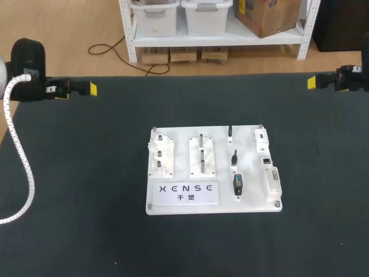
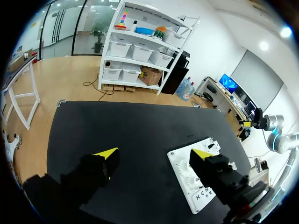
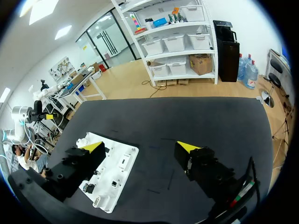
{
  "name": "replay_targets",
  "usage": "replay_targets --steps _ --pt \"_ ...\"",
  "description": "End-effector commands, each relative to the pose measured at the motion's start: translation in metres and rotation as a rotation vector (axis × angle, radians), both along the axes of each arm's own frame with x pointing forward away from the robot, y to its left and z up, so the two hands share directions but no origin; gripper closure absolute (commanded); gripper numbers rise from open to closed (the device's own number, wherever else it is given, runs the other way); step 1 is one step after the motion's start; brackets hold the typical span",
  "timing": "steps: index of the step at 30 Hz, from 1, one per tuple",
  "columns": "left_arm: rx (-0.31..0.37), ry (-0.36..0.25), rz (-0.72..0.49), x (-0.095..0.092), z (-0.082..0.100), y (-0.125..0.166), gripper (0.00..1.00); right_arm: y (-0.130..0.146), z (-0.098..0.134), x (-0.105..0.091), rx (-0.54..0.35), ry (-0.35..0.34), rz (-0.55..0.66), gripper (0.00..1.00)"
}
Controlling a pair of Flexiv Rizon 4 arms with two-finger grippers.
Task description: Insert the Ethernet cable into its matching sockets.
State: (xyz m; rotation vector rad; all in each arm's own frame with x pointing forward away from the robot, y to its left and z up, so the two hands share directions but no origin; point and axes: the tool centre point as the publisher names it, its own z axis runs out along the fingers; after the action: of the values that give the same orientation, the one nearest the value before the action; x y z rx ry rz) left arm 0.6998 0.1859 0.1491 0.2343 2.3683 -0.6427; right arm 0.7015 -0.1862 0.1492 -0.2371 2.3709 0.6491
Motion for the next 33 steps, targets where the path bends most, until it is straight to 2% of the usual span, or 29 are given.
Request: replay_targets --steps 1,18,22,24,28,32,33 --pt "0.008 0.006 0.005 0.000 0.001 -0.001 0.00 0.000 0.000 0.000 -0.002 0.000 -0.001 0.00" --pt "0.008 0.006 0.005 0.000 0.001 -0.001 0.00 0.000 0.000 0.000 -0.002 0.000 -0.001 0.00" --pt "0.075 -0.114 -0.145 0.006 0.006 0.004 0.00 0.000 0.000 0.000 -0.002 0.000 -0.001 0.00" --pt "0.104 -0.211 -0.270 0.003 0.011 0.000 0.00 0.000 0.000 0.000 -0.002 0.000 -0.001 0.00" --pt "0.107 -0.328 -0.479 -0.008 0.015 -0.013 0.00 0.000 0.000 0.000 -0.002 0.000 -0.001 0.00" --pt "0.049 -0.427 -0.701 -0.025 0.012 -0.030 0.00 0.000 0.000 0.000 -0.002 0.000 -0.001 0.00" --pt "0.057 -0.441 -0.744 -0.029 0.011 -0.035 0.00 0.000 0.000 0.000 -0.002 0.000 -0.001 0.00"
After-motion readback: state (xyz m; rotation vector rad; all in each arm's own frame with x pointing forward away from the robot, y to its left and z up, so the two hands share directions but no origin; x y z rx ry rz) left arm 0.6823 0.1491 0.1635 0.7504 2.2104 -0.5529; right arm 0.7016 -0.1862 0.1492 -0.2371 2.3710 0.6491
